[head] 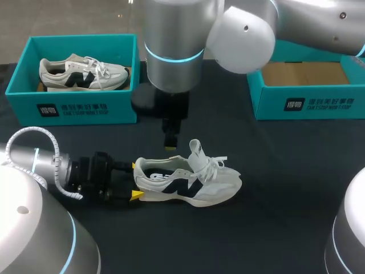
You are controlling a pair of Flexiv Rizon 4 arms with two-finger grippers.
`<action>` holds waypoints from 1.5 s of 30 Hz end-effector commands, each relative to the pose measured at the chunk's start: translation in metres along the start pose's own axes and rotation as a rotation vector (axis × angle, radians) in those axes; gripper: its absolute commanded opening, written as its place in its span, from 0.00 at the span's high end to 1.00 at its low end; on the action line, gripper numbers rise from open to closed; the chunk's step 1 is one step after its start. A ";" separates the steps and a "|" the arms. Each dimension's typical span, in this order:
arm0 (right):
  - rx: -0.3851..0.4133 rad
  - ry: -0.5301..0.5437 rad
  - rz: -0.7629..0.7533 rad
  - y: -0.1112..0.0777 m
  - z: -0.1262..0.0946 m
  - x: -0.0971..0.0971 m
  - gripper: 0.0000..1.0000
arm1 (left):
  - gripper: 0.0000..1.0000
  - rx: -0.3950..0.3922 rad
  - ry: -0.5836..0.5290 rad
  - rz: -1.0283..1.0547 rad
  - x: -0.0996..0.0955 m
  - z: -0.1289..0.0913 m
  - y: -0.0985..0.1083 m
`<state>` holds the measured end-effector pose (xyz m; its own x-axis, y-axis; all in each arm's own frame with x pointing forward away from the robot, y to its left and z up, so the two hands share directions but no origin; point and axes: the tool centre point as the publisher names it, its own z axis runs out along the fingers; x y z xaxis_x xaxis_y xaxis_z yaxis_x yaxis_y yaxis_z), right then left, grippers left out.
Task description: Take the shoe out of the shoebox, open the shoe tongue, remove and reinsert the insole, then place the shoe into the shoebox
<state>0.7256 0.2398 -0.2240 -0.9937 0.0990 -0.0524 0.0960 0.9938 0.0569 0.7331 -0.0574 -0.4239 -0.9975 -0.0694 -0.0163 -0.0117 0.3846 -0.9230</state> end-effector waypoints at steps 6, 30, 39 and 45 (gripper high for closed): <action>-0.016 0.072 0.021 0.009 0.037 -0.001 1.00 | 1.00 0.000 -0.001 0.001 0.002 0.001 0.001; 0.050 0.113 0.020 0.010 0.112 -0.018 1.00 | 1.00 0.000 -0.001 0.001 0.002 0.001 0.001; 0.120 0.136 0.043 0.001 0.125 -0.027 1.00 | 1.00 0.000 -0.001 0.001 0.002 0.001 0.001; 0.154 0.135 0.056 0.000 0.133 -0.028 1.00 | 1.00 0.000 -0.001 0.001 0.002 0.001 0.001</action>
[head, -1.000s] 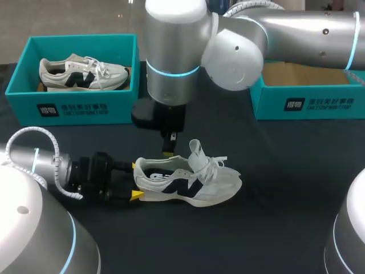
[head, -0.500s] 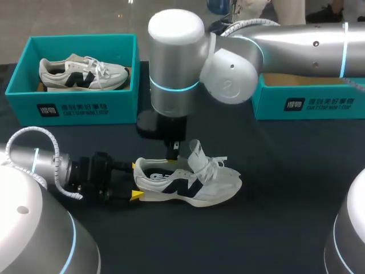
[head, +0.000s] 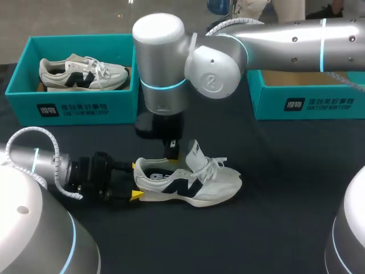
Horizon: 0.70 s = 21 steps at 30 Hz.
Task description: Take the shoe out of the shoebox, open the shoe tongue, remove and reinsert the insole, then place the shoe into the shoebox
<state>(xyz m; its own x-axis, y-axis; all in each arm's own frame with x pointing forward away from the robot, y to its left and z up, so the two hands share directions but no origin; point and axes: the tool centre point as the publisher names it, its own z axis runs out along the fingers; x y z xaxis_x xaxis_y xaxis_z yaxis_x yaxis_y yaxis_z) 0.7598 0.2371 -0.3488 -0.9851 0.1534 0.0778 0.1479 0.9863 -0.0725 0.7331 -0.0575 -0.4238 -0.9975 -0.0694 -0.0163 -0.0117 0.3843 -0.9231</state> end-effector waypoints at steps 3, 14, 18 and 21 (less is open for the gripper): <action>0.034 0.010 0.014 0.007 0.014 -0.001 1.00 | 1.00 0.000 -0.001 0.001 0.002 0.001 0.001; 0.059 0.042 0.034 0.005 0.034 0.000 1.00 | 1.00 0.000 -0.001 0.001 0.002 0.001 0.001; 0.052 0.061 0.038 0.005 0.037 0.000 1.00 | 1.00 0.000 -0.001 0.001 0.002 0.001 0.001; 0.037 0.070 0.040 0.004 0.038 -0.001 0.76 | 1.00 0.000 -0.001 0.001 0.002 0.001 0.001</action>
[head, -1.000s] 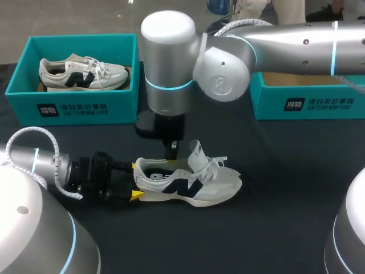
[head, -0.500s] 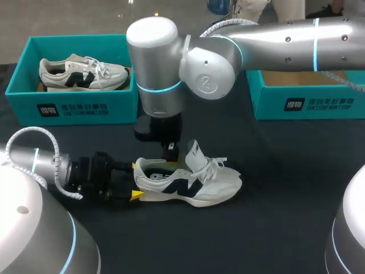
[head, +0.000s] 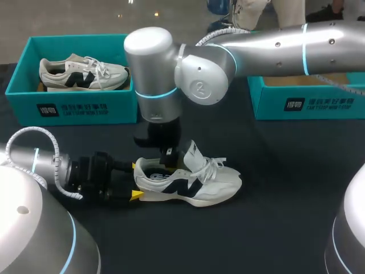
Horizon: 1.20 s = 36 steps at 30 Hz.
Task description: Take the shoe out of the shoebox, open the shoe tongue, remove and reinsert the insole, then place the shoe into the shoebox
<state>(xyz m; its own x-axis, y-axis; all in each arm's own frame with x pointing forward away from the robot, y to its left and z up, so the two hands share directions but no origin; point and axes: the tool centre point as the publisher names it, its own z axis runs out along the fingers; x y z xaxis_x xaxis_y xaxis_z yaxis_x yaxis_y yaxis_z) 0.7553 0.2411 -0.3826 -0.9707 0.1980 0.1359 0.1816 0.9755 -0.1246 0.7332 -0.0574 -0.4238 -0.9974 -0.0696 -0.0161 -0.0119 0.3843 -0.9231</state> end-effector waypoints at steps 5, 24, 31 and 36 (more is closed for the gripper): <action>-0.014 0.013 0.002 -0.002 0.004 -0.004 0.62 | 1.00 0.000 -0.001 0.001 0.002 0.001 0.001; -0.040 0.086 -0.050 0.016 0.042 0.010 0.61 | 1.00 0.000 -0.001 0.001 0.002 0.001 0.001; -0.041 0.106 -0.051 0.016 0.047 0.018 1.00 | 1.00 0.000 -0.001 0.001 0.002 0.001 0.001; -0.033 0.097 -0.039 0.012 0.041 0.021 1.00 | 1.00 0.000 -0.001 0.001 0.002 0.001 0.001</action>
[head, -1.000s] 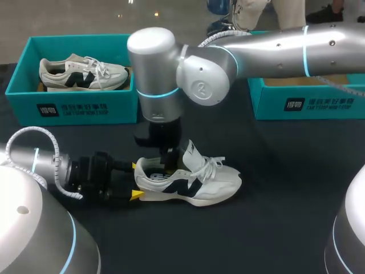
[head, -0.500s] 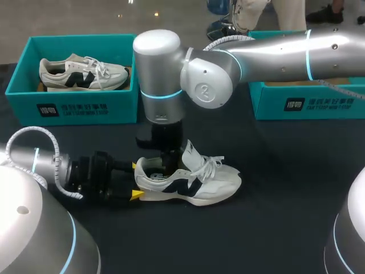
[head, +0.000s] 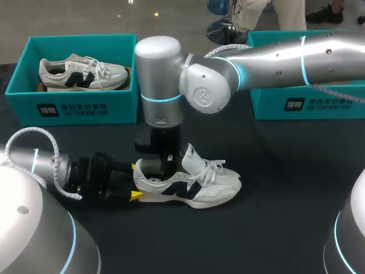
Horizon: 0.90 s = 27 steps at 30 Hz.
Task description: Take the shoe out of the shoebox, open the shoe tongue, remove and reinsert the insole, then place the shoe into the shoebox
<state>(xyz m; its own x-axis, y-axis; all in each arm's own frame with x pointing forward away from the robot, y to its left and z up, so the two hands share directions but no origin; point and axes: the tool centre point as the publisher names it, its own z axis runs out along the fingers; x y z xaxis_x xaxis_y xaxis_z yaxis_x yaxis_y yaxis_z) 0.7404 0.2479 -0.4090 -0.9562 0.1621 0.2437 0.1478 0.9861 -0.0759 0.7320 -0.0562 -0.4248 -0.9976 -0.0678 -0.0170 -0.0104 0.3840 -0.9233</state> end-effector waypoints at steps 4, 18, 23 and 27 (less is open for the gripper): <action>0.012 -0.016 0.013 0.003 0.008 0.009 1.00 | 1.00 0.000 -0.002 -0.001 0.000 0.002 0.000; -0.026 -0.066 0.031 -0.007 -0.037 0.018 1.00 | 1.00 0.000 -0.002 -0.001 0.000 0.002 0.000; -0.017 -0.098 0.047 -0.012 -0.053 0.021 1.00 | 1.00 0.000 -0.002 -0.001 0.000 0.002 0.000; -0.009 -0.117 0.062 -0.019 -0.063 0.021 1.00 | 1.00 0.000 -0.002 -0.001 0.000 0.002 0.000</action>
<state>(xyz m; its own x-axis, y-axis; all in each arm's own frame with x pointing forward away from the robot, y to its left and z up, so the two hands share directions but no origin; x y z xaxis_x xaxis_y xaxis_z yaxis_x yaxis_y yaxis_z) 0.7357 0.2413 -0.3525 -0.9659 0.2165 0.1423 0.2064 0.9750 -0.0825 0.7320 -0.0570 -0.4238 -0.9975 -0.0684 -0.0169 -0.0106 0.3830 -0.9237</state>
